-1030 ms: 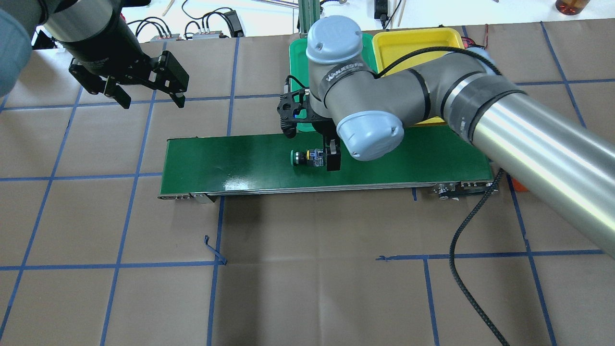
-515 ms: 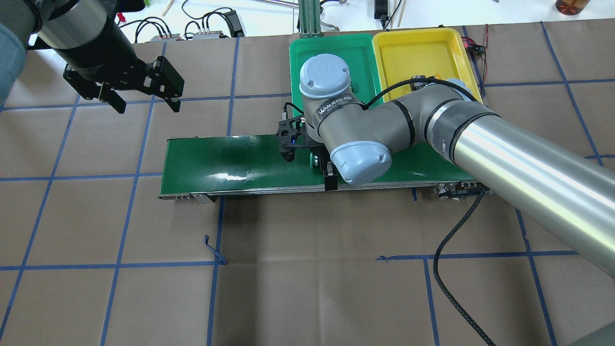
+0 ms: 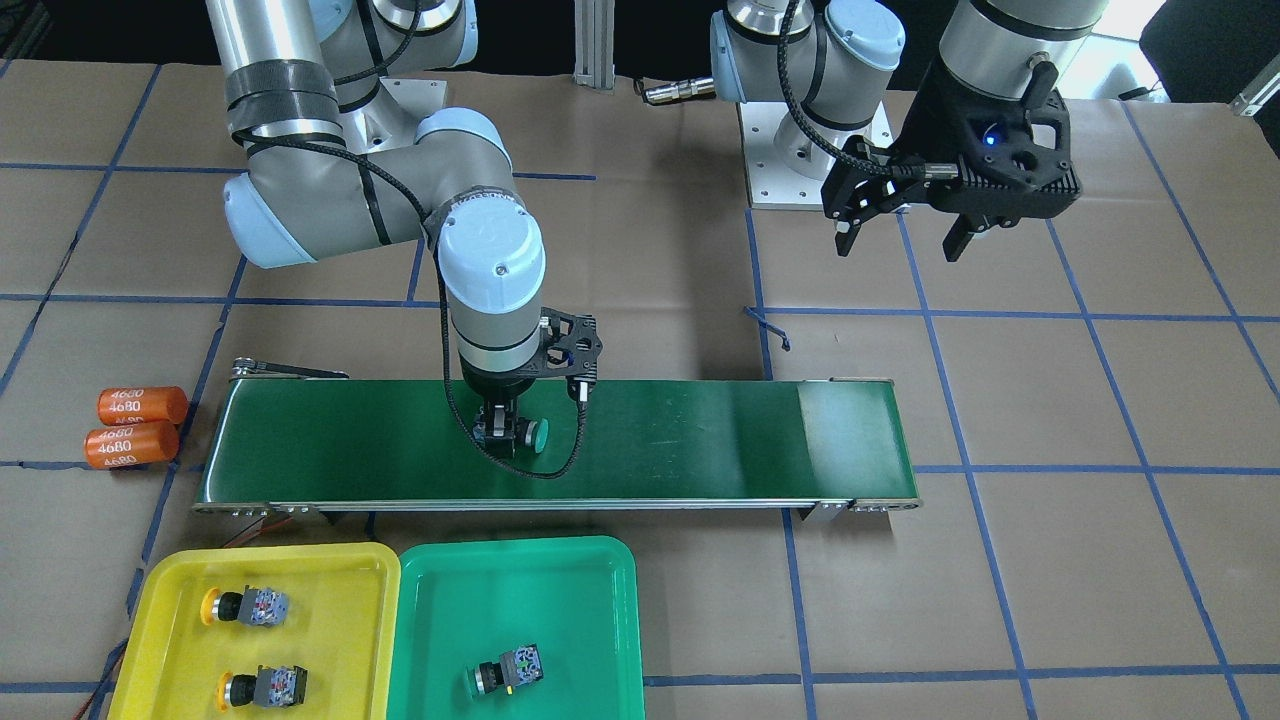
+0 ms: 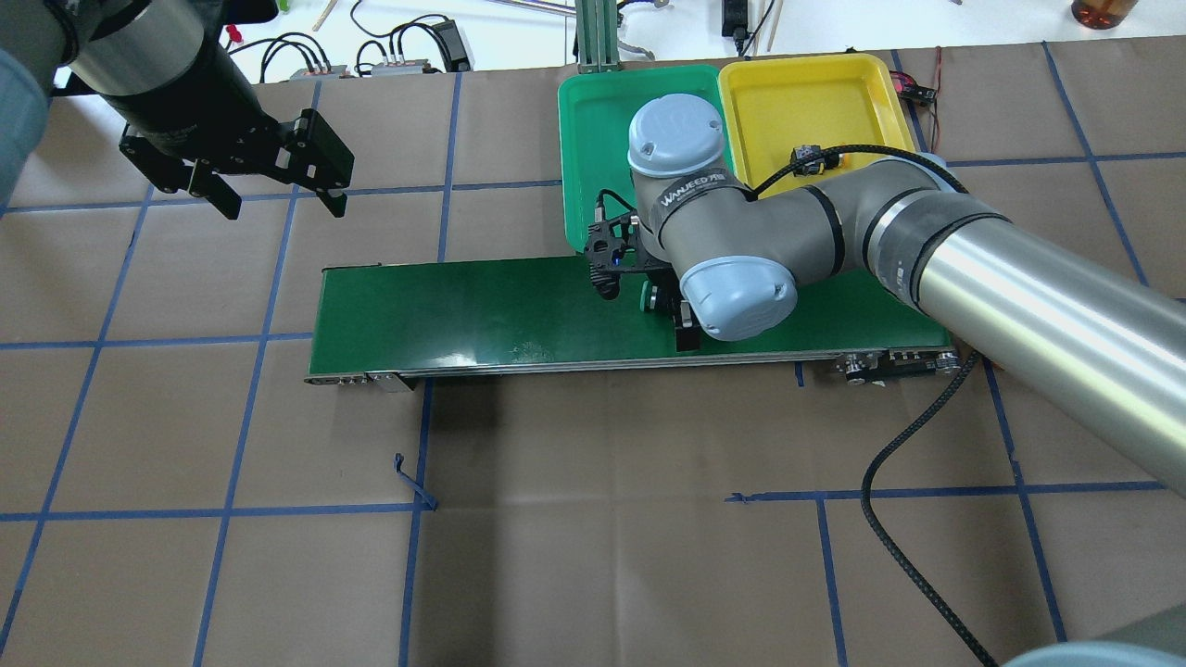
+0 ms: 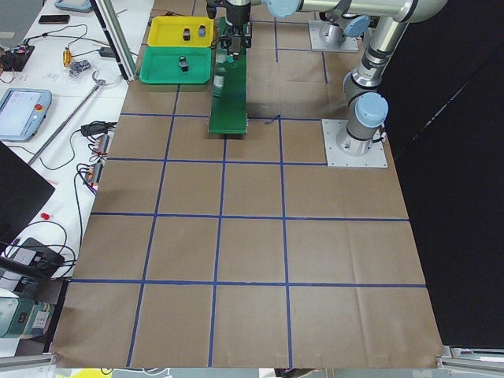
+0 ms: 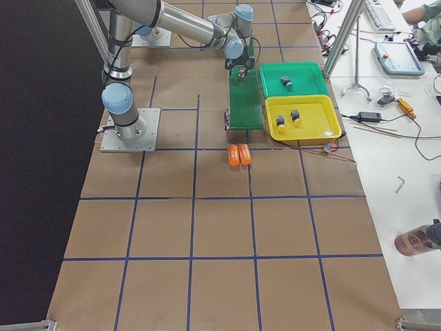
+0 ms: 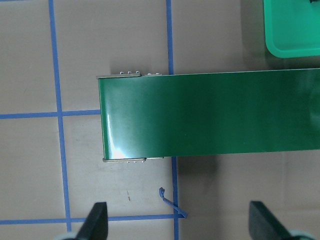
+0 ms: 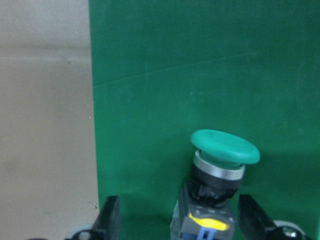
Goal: Sort buttons by color to trays
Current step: 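Carry the green button over the green tray and open the right gripper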
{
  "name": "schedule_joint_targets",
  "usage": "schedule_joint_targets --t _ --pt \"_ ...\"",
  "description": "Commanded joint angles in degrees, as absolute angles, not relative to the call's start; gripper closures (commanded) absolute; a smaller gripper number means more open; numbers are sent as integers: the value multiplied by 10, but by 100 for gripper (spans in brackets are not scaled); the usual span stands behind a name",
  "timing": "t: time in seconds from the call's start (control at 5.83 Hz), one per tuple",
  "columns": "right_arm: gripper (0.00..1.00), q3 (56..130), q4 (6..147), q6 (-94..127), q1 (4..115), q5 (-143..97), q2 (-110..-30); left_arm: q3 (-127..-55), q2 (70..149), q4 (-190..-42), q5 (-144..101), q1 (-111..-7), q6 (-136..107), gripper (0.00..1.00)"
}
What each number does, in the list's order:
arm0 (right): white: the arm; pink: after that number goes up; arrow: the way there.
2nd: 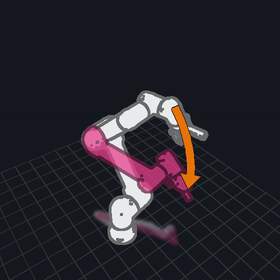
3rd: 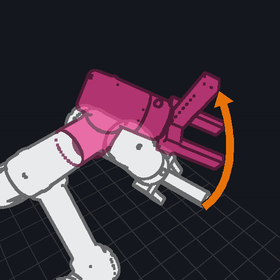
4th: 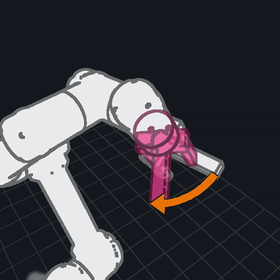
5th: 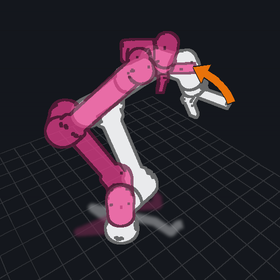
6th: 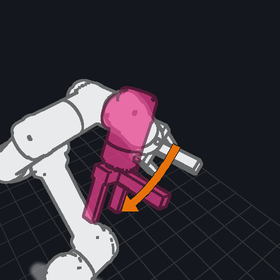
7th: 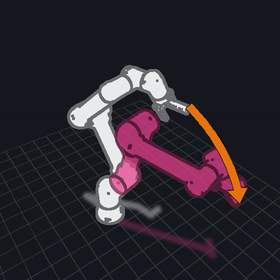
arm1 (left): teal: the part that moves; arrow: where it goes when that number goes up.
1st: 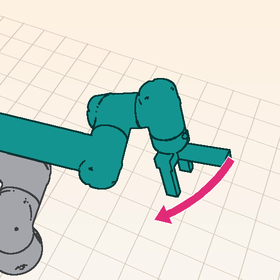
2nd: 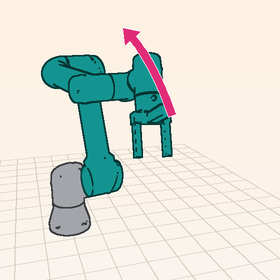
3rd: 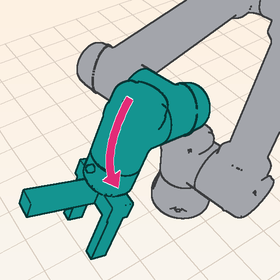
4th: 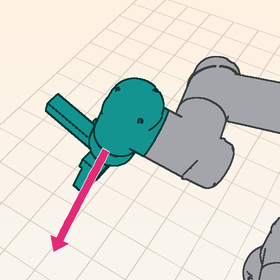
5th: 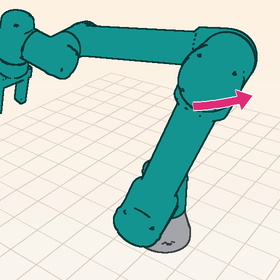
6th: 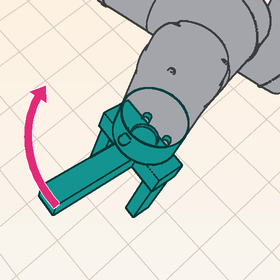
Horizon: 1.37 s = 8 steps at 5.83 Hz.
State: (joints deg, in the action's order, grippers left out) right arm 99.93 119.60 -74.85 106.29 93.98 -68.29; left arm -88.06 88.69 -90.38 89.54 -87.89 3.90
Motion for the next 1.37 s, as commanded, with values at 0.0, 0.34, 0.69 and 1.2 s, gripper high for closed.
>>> schedule_joint_targets --t 0.0,0.34,0.69,1.2 --pt "64 999 1195 -770 1045 950 -686 -882 887 -904 896 -869 37 2" --pt "88 990 1194 -787 1014 971 -703 -882 886 -905 895 -866 38 2" --pt "89 943 1190 -788 1011 999 -738 -882 886 -905 892 -865 38 2" --pt "88 767 1266 -815 1012 991 -550 -882 886 -905 892 -866 36 2"
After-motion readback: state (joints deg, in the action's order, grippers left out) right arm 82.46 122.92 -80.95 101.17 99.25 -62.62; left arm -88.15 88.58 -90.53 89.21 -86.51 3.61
